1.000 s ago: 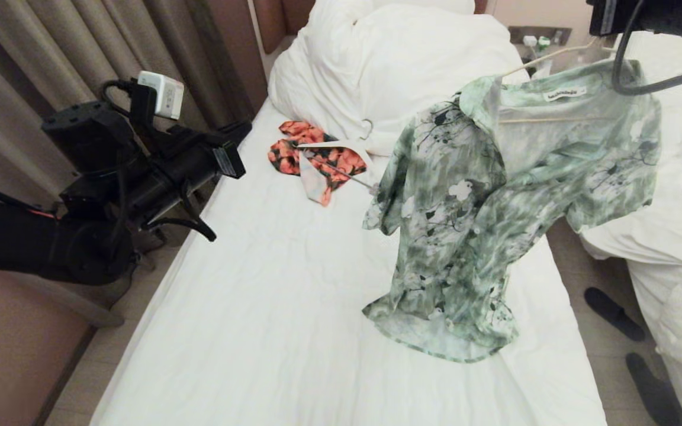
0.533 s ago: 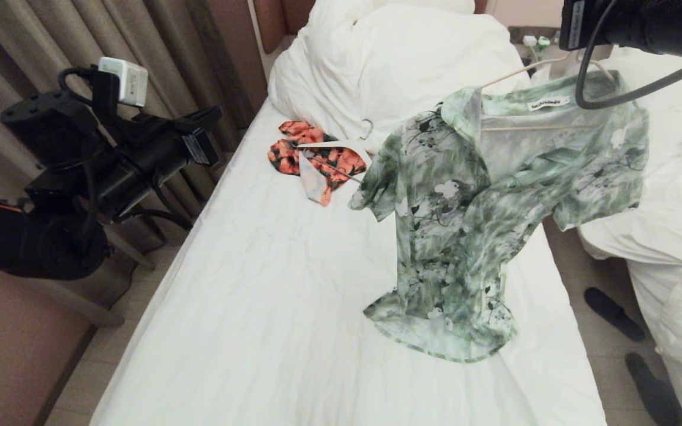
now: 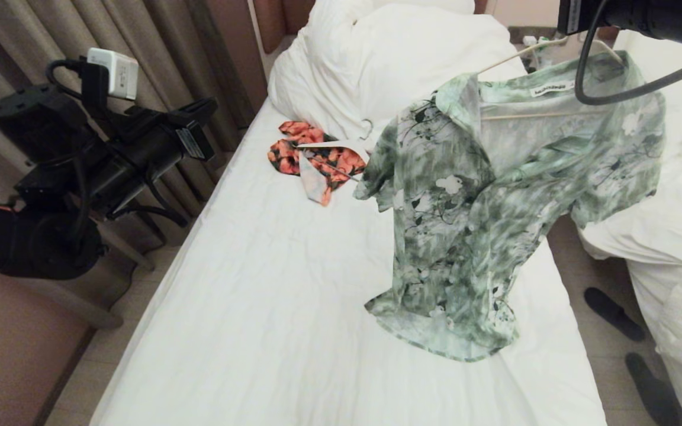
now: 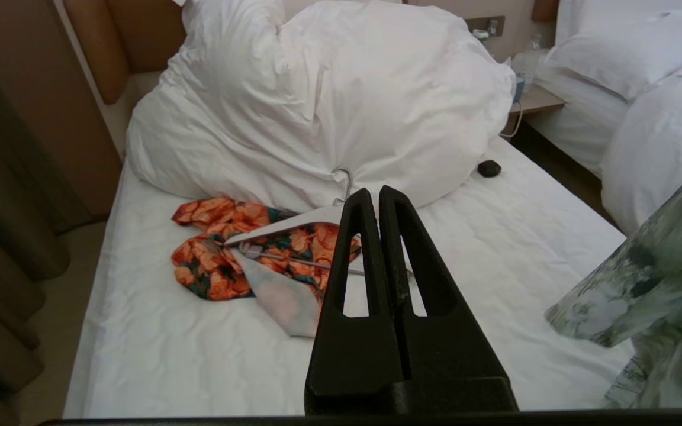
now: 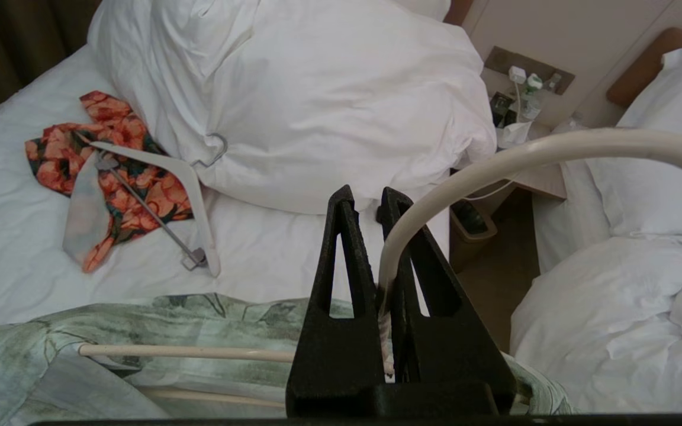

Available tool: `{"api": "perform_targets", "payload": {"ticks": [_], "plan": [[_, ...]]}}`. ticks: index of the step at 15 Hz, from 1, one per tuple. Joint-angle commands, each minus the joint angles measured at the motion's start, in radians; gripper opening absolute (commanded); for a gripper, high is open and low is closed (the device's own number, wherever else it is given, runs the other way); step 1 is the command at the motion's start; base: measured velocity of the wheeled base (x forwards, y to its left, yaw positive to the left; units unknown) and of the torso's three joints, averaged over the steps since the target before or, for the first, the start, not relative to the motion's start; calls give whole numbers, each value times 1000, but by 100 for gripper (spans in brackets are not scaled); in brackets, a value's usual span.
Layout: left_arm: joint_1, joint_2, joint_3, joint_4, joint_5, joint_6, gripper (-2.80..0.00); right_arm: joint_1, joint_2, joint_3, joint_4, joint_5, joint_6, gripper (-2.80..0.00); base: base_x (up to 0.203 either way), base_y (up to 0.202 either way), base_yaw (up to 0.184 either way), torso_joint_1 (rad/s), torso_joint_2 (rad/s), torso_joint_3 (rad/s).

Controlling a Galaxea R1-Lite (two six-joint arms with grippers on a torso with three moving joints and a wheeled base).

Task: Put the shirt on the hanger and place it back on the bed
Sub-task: Take the clothes hanger out of the clothes

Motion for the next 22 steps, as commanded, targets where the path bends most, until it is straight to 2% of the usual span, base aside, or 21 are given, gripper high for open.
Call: {"api": "perform_targets", "payload": {"ticks": [1, 10, 12, 15, 16, 18, 22], "plan": [[-3, -4, 1, -7, -1, 0, -280, 5, -5, 3, 1, 2, -2, -280, 0, 0, 0, 0, 0, 0], [-10, -3, 1, -6, -1, 0, -280, 4, -32, 1, -10, 8, -3, -280, 0, 0, 0, 0, 0, 0], [-10, -2, 1, -6, -1, 0, -280, 5, -43, 0, -11, 30, -3, -280, 0, 0, 0, 0, 0, 0], [-34, -3, 1, -5, 4, -2, -280, 4, -57, 0, -11, 35, -3, -280, 0, 0, 0, 0, 0, 0], [-49, -4, -3, -1, 15, -4, -280, 4, -60, 0, -11, 36, -3, -280, 0, 0, 0, 0, 0, 0], [-95, -25, -11, 54, 87, -6, -280, 4, -63, 0, -11, 36, -3, -280, 0, 0, 0, 0, 0, 0], [-102, -28, -14, 59, 91, -8, -280, 1, -66, 0, -7, 37, -3, -280, 0, 0, 0, 0, 0, 0]]}}
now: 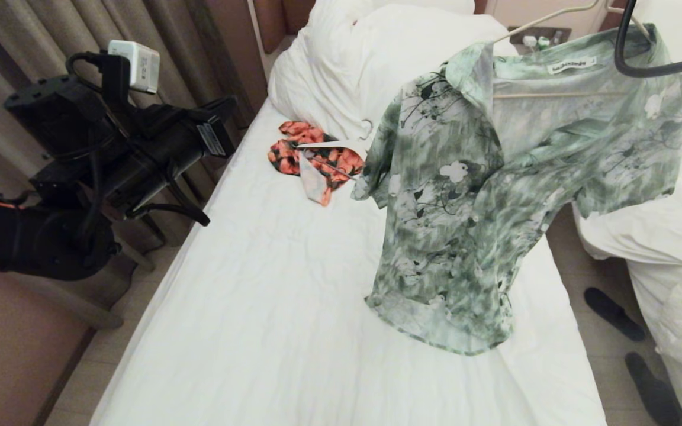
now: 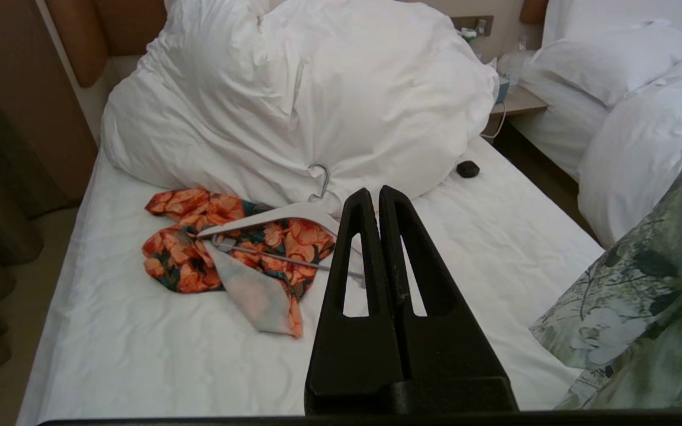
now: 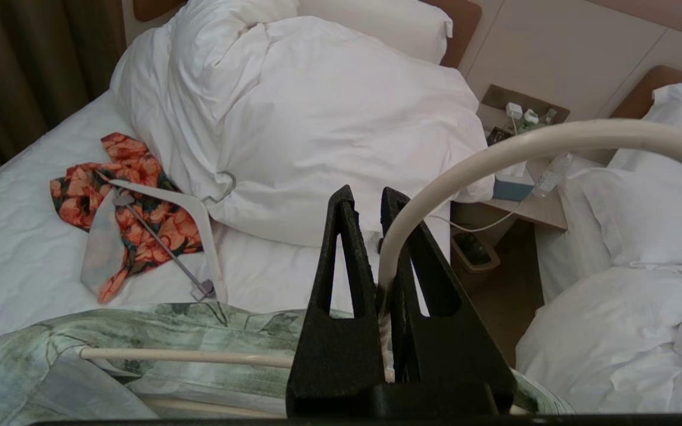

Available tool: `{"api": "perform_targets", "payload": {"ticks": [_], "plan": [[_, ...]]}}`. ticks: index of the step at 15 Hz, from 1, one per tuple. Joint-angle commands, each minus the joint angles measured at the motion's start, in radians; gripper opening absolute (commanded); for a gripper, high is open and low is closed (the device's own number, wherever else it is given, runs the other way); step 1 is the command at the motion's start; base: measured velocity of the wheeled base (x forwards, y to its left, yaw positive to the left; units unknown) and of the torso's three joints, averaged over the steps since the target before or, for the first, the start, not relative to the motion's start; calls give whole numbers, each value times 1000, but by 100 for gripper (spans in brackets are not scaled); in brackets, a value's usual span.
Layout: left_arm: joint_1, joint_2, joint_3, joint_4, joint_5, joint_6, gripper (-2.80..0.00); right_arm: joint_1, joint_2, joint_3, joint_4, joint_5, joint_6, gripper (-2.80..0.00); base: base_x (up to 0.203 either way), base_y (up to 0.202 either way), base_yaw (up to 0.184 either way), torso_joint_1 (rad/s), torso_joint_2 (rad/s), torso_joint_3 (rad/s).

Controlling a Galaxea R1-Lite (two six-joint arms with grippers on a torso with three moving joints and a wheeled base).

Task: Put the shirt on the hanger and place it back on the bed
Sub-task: Take the clothes hanger out of the clothes

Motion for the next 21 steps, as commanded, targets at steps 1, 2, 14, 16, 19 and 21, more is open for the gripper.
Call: {"api": "perform_targets", "payload": {"ticks": [1, 2, 14, 16, 19, 21], "plan": [[-12, -9, -3, -4, -1, -6, -280, 0, -1, 0, 0, -2, -2, -280, 0, 0, 0, 0, 0, 0], [-49, -19, -9, 7, 10, -36, -280, 0, 0, 0, 1, -3, -2, -280, 0, 0, 0, 0, 0, 0], [-339, 87, 98, -60, -28, -100, 0, 37, 8, 29, 72, -6, 40, -280, 0, 0, 0, 0, 0, 0], [-360, 92, 114, -64, -60, -83, 0, 44, 8, 28, 92, -6, 53, -280, 0, 0, 0, 0, 0, 0], [-451, 59, 113, -52, 5, -87, 0, 52, 18, 29, 93, -9, 55, -280, 0, 0, 0, 0, 0, 0], [-531, 51, 107, -46, 103, -87, 0, 56, 29, 29, 90, -13, 55, -280, 0, 0, 0, 0, 0, 0]]}}
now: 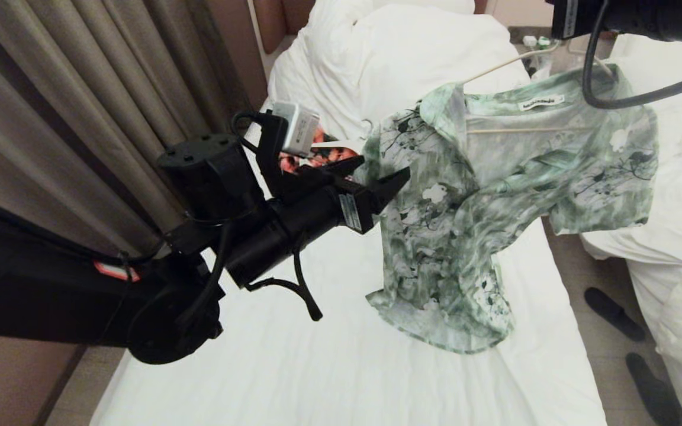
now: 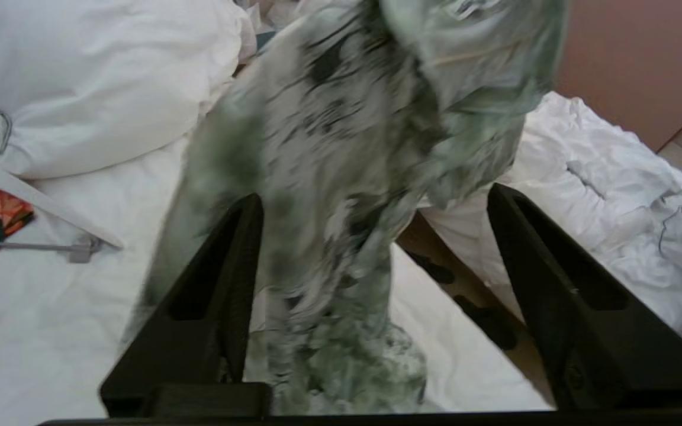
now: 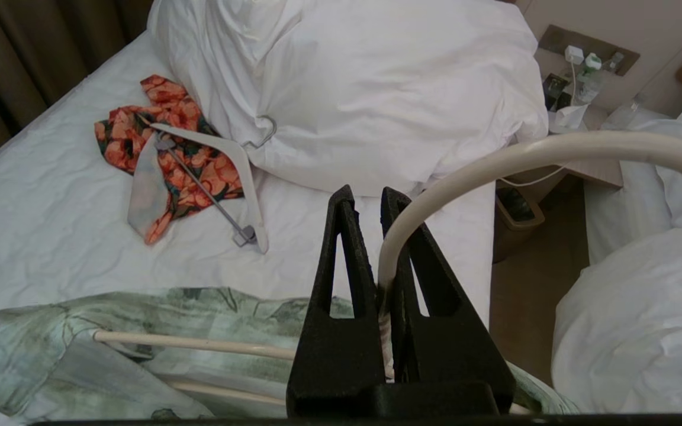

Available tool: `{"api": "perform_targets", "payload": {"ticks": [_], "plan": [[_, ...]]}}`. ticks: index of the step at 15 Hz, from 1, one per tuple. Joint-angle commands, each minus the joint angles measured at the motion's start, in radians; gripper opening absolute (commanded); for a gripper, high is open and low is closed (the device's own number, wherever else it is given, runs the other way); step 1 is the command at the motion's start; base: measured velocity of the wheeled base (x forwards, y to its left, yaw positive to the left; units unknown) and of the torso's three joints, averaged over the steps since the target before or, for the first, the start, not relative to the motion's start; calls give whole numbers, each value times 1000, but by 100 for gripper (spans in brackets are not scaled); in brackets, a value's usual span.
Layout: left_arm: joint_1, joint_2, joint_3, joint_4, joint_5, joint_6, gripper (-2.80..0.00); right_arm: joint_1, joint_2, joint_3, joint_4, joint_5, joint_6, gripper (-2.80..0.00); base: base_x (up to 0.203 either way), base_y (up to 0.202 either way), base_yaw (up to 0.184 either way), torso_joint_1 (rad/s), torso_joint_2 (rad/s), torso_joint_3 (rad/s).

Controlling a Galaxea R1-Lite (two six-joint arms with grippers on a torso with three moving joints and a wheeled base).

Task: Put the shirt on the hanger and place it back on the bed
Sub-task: Take the clothes hanger out of the clothes

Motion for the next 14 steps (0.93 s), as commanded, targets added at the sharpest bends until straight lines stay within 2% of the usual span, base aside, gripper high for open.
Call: {"api": "perform_targets", "payload": {"ticks": [1, 4, 6, 9, 14], "plan": [[-73, -10, -6, -3, 57, 0, 0, 10, 20, 1, -4, -6, -1, -280, 0, 0, 0, 0, 0, 0], [-159, 21, -45, 16, 195, -2, 0, 49, 25, 8, -6, -26, 1, -280, 0, 0, 0, 0, 0, 0], [-187, 61, -69, 20, 243, -3, 0, 94, 25, 16, -6, -42, 2, -280, 0, 0, 0, 0, 0, 0], [-216, 89, -92, 22, 293, -12, 0, 145, 35, 34, -9, -66, 2, -280, 0, 0, 0, 0, 0, 0], [-205, 113, -110, 19, 302, -13, 0, 171, 39, 37, -8, -73, 39, -280, 0, 0, 0, 0, 0, 0]]}}
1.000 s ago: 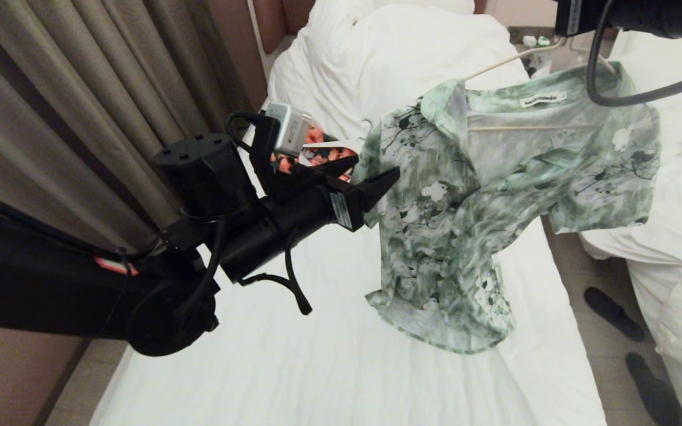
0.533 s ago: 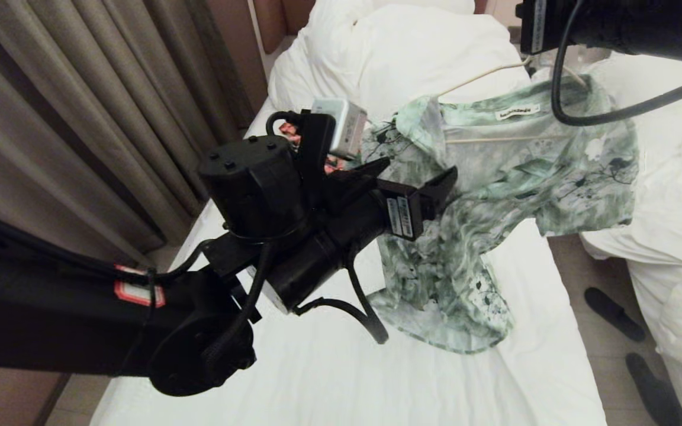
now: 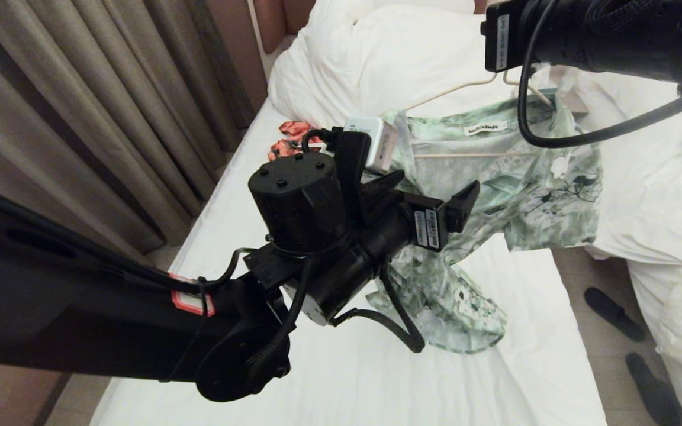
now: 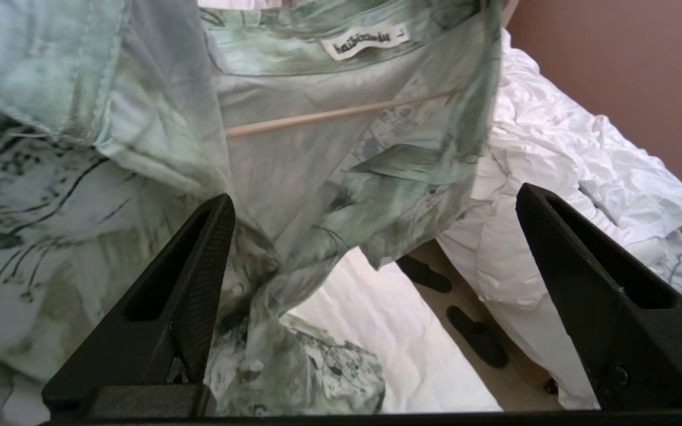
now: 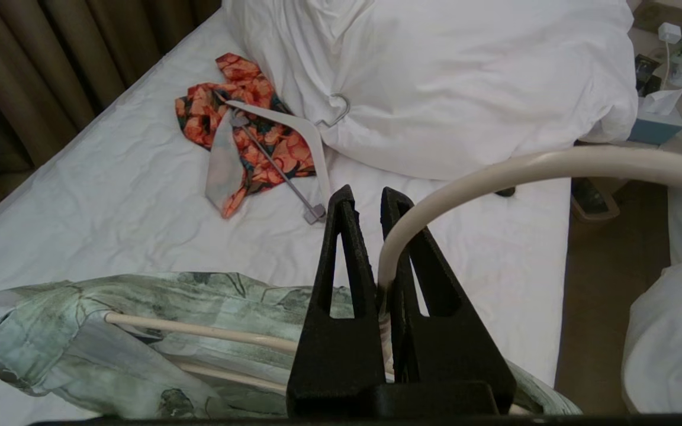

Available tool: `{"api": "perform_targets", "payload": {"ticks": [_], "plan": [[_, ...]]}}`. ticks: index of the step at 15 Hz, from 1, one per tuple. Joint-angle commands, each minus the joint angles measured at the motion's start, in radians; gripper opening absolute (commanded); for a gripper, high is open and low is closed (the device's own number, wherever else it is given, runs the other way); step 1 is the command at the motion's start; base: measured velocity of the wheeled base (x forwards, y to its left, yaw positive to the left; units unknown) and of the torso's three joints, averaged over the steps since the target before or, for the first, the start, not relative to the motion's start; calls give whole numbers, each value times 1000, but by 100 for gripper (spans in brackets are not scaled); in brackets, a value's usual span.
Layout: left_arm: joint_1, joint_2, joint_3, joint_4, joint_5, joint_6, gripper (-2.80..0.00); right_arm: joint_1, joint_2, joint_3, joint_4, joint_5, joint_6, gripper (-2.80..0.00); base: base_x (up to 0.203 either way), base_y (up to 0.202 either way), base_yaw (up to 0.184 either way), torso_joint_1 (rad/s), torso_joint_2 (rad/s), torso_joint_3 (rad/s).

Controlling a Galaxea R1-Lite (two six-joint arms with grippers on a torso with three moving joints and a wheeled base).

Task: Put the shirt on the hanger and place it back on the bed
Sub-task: Take the clothes hanger out of the clothes

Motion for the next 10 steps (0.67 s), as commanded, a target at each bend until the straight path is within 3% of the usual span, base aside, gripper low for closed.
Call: {"api": "perform_targets", "payload": {"ticks": [1, 8, 10], "plan": [[20, 16, -8, -7, 1, 0, 0, 3, 2, 0, 1, -3, -2, -280, 0, 0, 0, 0, 0, 0], [60, 8, -4, -10, 9, 8, 0, 13, -4, 5, 0, -4, -2, -280, 0, 0, 0, 0, 0, 0], [53, -10, 38, -10, -37, 22, 0, 1, 0, -6, 0, -3, -5, -280, 0, 0, 0, 0, 0, 0]]}}
